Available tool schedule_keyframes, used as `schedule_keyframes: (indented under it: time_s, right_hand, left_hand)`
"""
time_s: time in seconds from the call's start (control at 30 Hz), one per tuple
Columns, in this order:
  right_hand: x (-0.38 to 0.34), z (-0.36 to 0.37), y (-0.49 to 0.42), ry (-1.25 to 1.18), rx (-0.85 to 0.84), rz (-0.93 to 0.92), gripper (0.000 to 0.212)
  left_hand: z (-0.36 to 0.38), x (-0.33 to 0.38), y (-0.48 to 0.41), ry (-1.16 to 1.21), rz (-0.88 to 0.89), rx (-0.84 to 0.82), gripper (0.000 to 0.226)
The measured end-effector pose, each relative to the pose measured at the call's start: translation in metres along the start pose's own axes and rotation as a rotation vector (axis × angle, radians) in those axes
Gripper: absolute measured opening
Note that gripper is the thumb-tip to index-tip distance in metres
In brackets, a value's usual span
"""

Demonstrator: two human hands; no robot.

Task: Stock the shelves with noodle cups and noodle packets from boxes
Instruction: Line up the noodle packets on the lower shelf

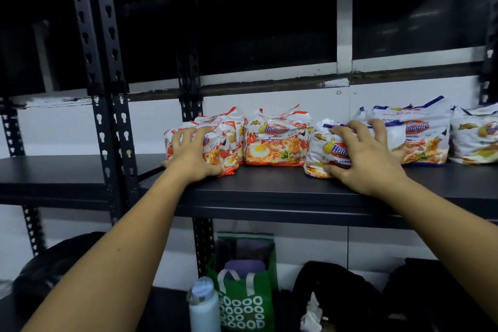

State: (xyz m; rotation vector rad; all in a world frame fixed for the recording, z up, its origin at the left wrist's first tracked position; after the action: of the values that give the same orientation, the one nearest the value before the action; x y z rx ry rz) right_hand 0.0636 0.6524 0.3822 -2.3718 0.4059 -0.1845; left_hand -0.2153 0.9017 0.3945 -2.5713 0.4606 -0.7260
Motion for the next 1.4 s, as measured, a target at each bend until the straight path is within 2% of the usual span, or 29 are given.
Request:
schedule_keyframes:
  time_s: [0.63, 0.7, 0.73, 0.8, 0.87, 0.93, 1.03, 1.1, 1.17, 1.27, 1.4]
  right_hand:
    - [-0.003, -0.001, 0.0, 0.018, -0.007, 0.002, 0.083]
    - [-0.003, -0.001, 0.0, 0.021, -0.007, 0.002, 0.084]
    - [-0.003, -0.001, 0.0, 0.024, -0.009, 0.002, 0.084]
    - [-0.002, 0.0, 0.0, 0.024, -0.006, 0.002, 0.084]
    - [-0.002, -0.001, -0.001, 0.02, -0.001, 0.003, 0.084]
    - [-0.002, -0.001, -0.001, 0.012, -0.003, 0.004, 0.083]
    - [-0.001, -0.002, 0.0, -0.005, 0.008, 0.007, 0.083]
    - [0.0, -0.003, 0.001, -0.014, 0.014, 0.006, 0.082]
    - [0.002, -0.003, 0.002, -0.025, 0.012, 0.0, 0.081]
    - [0.006, -0.005, 0.003, -0.034, 0.002, -0.007, 0.081]
    - [0.016, -0.012, 0.009, -0.05, -0.006, -0.006, 0.08]
  left_hand:
    - [0.007, 0.008, -0.001, -0.043, 0.017, -0.078, 0.111]
    - [0.002, 0.01, 0.009, -0.019, 0.038, -0.016, 0.108]
    - [0.001, 0.013, 0.016, -0.008, 0.072, 0.065, 0.105]
    - [-0.001, 0.025, 0.037, 0.019, 0.217, 0.247, 0.092]
    - [0.0, 0.051, 0.062, 0.061, 0.381, 0.321, 0.071]
    - [0.004, 0.086, 0.084, 0.116, 0.443, 0.224, 0.052]
    - [0.02, 0.136, 0.106, 0.165, 0.388, -0.133, 0.034]
    - [0.034, 0.153, 0.11, 0.14, 0.353, -0.259, 0.029]
    - [0.04, 0.156, 0.109, 0.099, 0.321, -0.334, 0.038]
    - [0.038, 0.152, 0.106, -0.042, 0.376, -0.427, 0.058]
    - [0.035, 0.153, 0.107, -0.134, 0.431, -0.473, 0.065]
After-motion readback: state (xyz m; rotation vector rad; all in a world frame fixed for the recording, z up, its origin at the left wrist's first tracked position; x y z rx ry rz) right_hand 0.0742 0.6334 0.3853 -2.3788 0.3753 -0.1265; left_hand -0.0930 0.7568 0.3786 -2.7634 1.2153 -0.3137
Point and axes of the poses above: each hand's wrist, its own y-axis away from the middle knuckle, its own z-axis out of the palm, x = y × z, the point moved 1 cm from there along -y, towards the middle knuckle, and after that the axes turned 12 degrees about -z, right-handed, at the moved point
